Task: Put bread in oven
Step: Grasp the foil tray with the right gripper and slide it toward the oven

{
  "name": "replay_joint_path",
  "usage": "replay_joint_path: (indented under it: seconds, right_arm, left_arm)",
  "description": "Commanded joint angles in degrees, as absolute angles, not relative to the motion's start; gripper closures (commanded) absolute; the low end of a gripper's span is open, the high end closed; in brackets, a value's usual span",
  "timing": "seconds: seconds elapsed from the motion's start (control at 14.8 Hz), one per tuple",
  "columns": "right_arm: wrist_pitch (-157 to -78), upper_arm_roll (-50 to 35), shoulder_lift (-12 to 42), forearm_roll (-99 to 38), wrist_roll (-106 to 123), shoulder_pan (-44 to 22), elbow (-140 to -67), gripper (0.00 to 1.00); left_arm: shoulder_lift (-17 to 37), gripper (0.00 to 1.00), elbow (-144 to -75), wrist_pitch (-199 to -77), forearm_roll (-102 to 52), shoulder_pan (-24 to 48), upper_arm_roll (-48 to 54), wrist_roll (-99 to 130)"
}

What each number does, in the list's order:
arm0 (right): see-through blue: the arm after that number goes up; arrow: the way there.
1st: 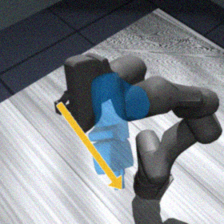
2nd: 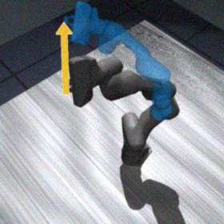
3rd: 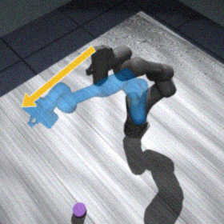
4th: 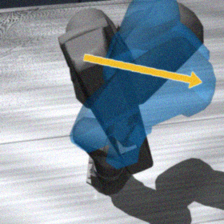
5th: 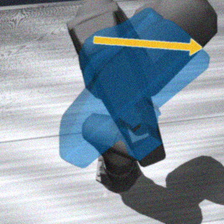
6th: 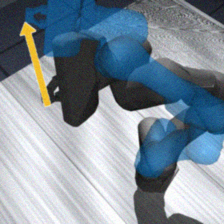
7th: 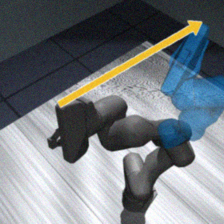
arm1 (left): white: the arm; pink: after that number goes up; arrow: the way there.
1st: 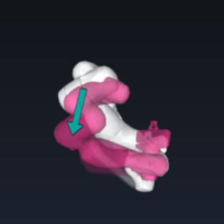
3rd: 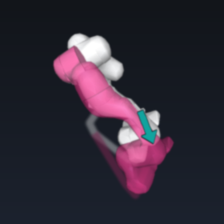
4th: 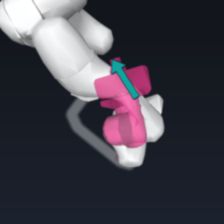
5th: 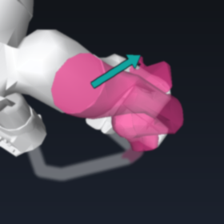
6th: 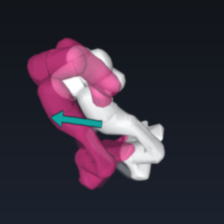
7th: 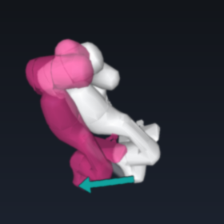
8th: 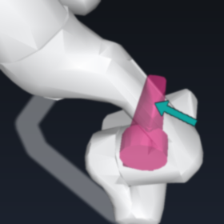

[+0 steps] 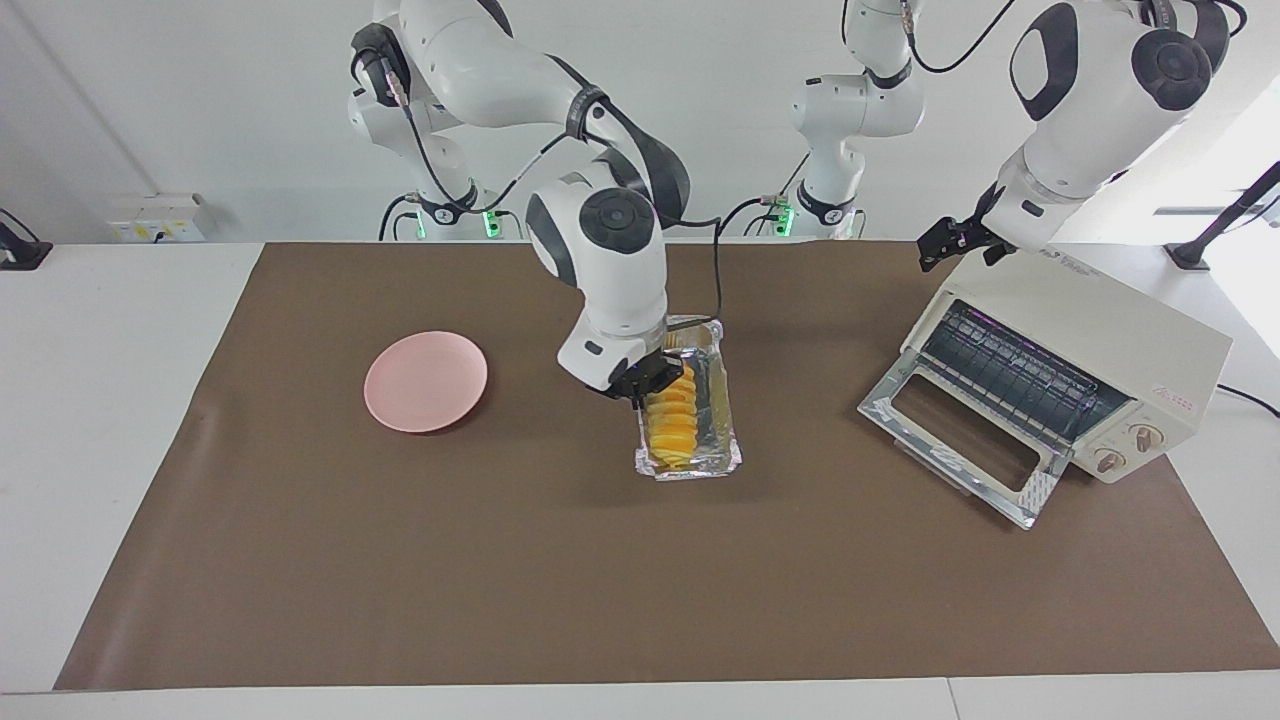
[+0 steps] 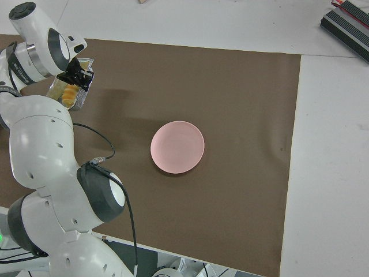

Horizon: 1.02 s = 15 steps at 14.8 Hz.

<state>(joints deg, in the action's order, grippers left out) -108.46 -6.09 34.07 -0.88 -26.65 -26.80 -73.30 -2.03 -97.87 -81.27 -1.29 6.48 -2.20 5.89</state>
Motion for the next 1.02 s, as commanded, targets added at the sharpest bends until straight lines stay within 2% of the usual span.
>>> replay_joint_path:
  seconds: [0.0, 0.2, 0.41, 0.47, 0.61, 0.75, 0.95]
  right_arm:
    - [-118.3, -5.6, 31.9, -1.7, -28.6, -28.7, -84.2, 1.0]
    - [-127.1, -5.6, 28.7, -1.3, -28.7, -29.3, -94.5, 1.0]
    - [-128.1, -5.6, 27.7, -1.2, -31.0, -29.5, -96.9, 1.0]
    - [-127.8, -5.6, 27.6, -1.2, -32.0, -29.6, -96.9, 0.01]
    - [-122.8, -5.5, 27.5, -1.2, -34.9, -30.4, -93.8, 0.0]
    - [-113.1, -5.3, 26.0, -1.9, -34.6, -29.0, -87.8, 0.0]
    - [-104.9, -5.5, 20.9, -2.0, -31.0, -21.7, -83.2, 0.0]
  left_arm:
    - [-2.8, 0.0, -98.3, -81.7, -0.9, 6.1, -1.9, 5.8]
    - [-2.8, 0.0, -98.3, -81.8, -0.9, 6.1, -1.9, 5.8]
    - [-2.8, 0.0, -98.3, -81.7, -0.9, 6.1, -1.9, 5.8]
    - [-2.8, 0.0, -98.3, -81.8, -0.9, 6.1, -1.9, 5.8]
    - [-2.8, 0.0, -98.3, -81.7, -0.9, 6.1, -2.0, 5.8]
    - [-2.8, 0.0, -98.3, -81.7, -0.9, 6.1, -1.9, 5.8]
    - [-2.8, 0.0, -98.3, -81.7, -0.9, 6.1, -1.9, 5.8]
